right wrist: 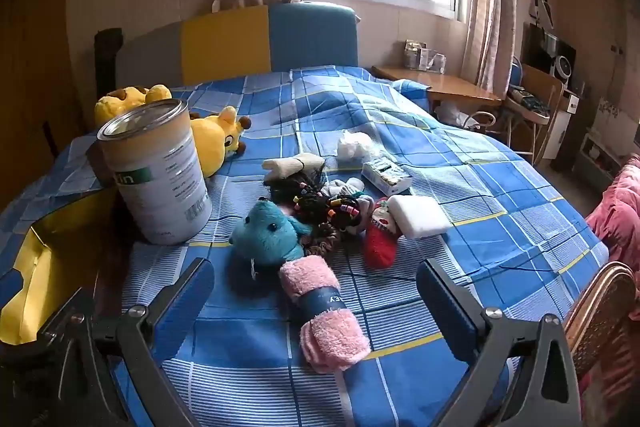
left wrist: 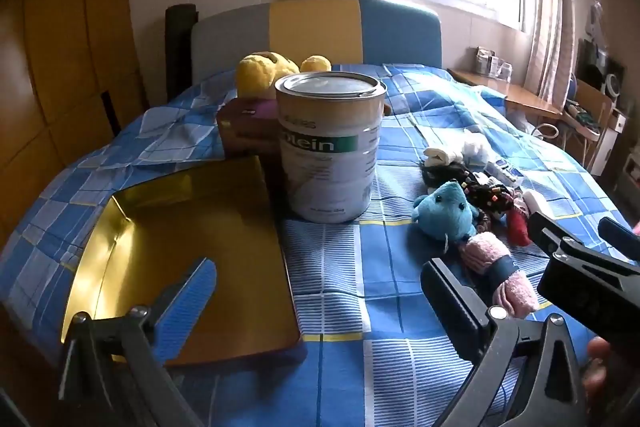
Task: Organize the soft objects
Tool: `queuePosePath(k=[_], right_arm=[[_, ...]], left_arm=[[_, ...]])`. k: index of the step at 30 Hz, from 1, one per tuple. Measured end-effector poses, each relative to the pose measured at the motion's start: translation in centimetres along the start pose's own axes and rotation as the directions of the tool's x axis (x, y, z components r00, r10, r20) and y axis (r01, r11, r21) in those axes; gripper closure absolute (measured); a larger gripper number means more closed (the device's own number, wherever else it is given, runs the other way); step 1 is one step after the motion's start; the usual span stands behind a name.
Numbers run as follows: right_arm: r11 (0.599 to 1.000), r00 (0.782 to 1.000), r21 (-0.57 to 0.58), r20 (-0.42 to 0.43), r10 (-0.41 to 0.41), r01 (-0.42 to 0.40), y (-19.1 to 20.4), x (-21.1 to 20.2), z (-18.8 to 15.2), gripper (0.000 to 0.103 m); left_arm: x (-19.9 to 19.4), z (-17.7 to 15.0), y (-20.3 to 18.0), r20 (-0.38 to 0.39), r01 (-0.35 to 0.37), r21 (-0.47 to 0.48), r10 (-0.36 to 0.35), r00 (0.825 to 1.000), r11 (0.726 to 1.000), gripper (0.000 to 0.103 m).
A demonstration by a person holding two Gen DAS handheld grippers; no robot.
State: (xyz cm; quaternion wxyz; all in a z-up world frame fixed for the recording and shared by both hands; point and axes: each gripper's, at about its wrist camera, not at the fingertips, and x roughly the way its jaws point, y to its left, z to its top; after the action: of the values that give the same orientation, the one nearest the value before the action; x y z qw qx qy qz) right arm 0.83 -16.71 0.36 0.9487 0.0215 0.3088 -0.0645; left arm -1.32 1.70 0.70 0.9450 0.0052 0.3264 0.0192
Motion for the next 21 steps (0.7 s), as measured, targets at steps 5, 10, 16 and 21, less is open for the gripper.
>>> queuePosePath(k=[5,10,16,21], right_arm=[[1.0,1.0,-0.002,0.001,-0.006,0.006,0.14,-0.05,0.09,0.0],[1.0,1.0,-0.002,0.004,-0.008,0.008,0.07,-0.19,0.09,0.0],[1.0,1.0,-0.003,0.011,-0.012,0.012,0.03,-0.41,0.23,0.0],[1.0,1.0,-0.006,0.011,-0.019,0.019,-0.09,-0.41,0.29,0.0]], left_arm=[[-0.11,0.08,0.4,0.001,0.0,-0.009,0.0,1.0,1.0,0.0],[-0.1,-0.03,0.63,0.0,-0.003,-0.015,0.003,1.0,1.0,0.0],[-0.13,-0.03,0.66,0.0,-0.003,-0.014,0.003,1.0,1.0,0.0],[-0.13,-0.04,0.67,0.001,-0.004,-0.014,0.004,1.0,1.0,0.0]])
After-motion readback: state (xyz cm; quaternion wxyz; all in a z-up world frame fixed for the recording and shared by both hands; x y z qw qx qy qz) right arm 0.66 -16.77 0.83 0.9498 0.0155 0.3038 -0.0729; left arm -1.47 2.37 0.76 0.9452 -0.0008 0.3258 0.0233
